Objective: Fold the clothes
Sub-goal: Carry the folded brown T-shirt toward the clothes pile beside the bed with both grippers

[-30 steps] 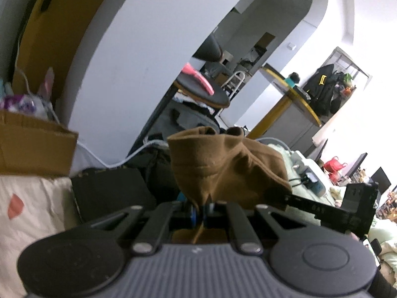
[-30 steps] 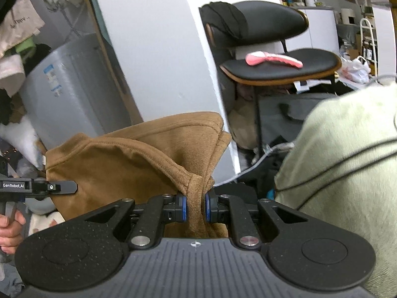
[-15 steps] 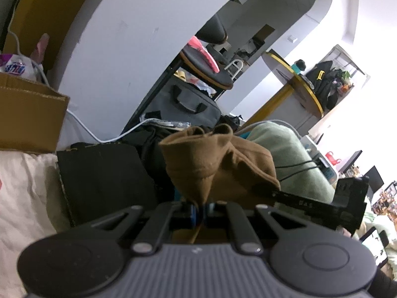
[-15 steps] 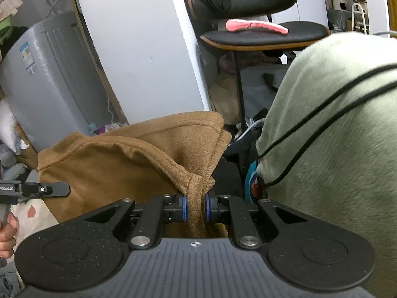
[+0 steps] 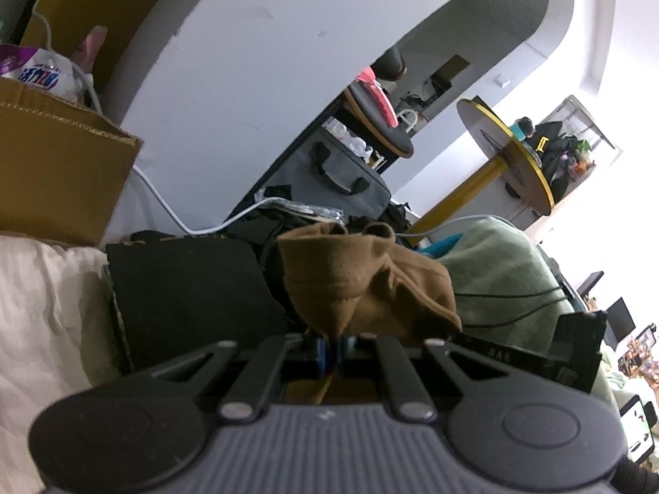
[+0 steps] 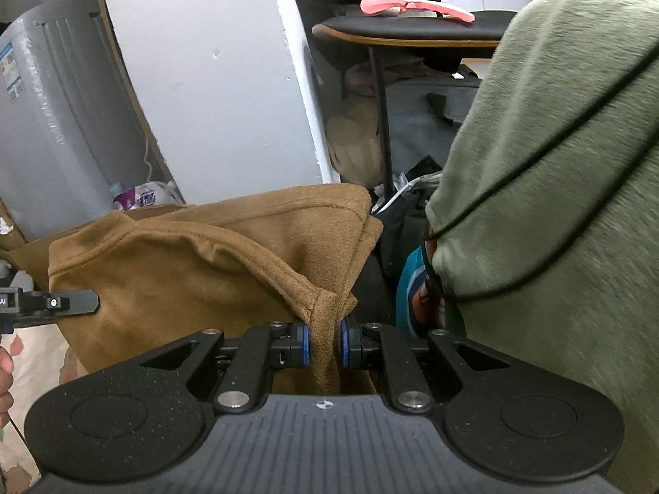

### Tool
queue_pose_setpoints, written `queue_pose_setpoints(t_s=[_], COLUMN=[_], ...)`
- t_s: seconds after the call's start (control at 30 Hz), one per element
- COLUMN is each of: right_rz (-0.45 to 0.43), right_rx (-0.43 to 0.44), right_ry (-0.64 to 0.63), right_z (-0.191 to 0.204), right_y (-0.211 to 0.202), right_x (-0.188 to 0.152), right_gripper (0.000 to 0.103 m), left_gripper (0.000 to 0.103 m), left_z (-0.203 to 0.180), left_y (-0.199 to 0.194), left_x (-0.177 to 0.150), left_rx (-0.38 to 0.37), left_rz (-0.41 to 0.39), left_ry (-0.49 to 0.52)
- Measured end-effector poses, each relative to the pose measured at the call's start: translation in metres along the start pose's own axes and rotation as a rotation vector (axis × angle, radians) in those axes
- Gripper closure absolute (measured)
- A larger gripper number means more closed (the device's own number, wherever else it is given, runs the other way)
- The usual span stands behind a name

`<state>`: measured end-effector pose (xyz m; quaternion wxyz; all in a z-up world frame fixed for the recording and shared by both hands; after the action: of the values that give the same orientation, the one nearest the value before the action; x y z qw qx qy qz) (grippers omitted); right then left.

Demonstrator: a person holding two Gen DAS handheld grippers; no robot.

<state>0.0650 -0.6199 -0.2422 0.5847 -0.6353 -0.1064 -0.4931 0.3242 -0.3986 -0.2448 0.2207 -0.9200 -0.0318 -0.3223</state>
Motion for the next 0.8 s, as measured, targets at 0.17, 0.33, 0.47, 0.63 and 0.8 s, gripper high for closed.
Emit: queue_pose_setpoints(t_s=[0.17,0.33,0.47,0.63,0.8], right_rz=[-0.010,0.010,0.035,0.065,0.101], right_rx=[-0.007,-0.010,-0.022,-0.045,-0.070], right_ry=[-0.009,-0.024,-0.048,-0.053,-0.047], right_z=[0.003,0.005,0.006,0.005,0.003], right_y=[0.015,0.040,0.061,0.089,0.120], right_x=[0.016,0.031,0.037,0.041,0.048], right_gripper=[0.090,0.090,0.090,0.090,0.090], left_gripper=[0.098,0.098,0.098,0.098,0.098], left_z=[0.019,0.041,0.057,0.081,0.104], left_y=[0.003,0.011,0.022,0.039,0.064], left_x=[0.013,0.024,0.034,0.047,0.055], left_rx=[-0.001,0.011,0.023,0.049,0.085], left_rz=[-0.020,-0.021,-0.010,0.001,0.016], left_ry=[-0.009,-0.008,0.005,0.004,0.014])
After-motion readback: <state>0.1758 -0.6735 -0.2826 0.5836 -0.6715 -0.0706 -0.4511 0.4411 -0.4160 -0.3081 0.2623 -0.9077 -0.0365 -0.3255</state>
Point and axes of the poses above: each gripper's, at about its wrist camera, not at the fingertips, and y roughly the way its jaws point, z to its left, x to its top, the point moved 8 cm from there along y, roughly the way its jaws point, and after that the axes turned 3 degrees about -x, right-handed, at the moved point
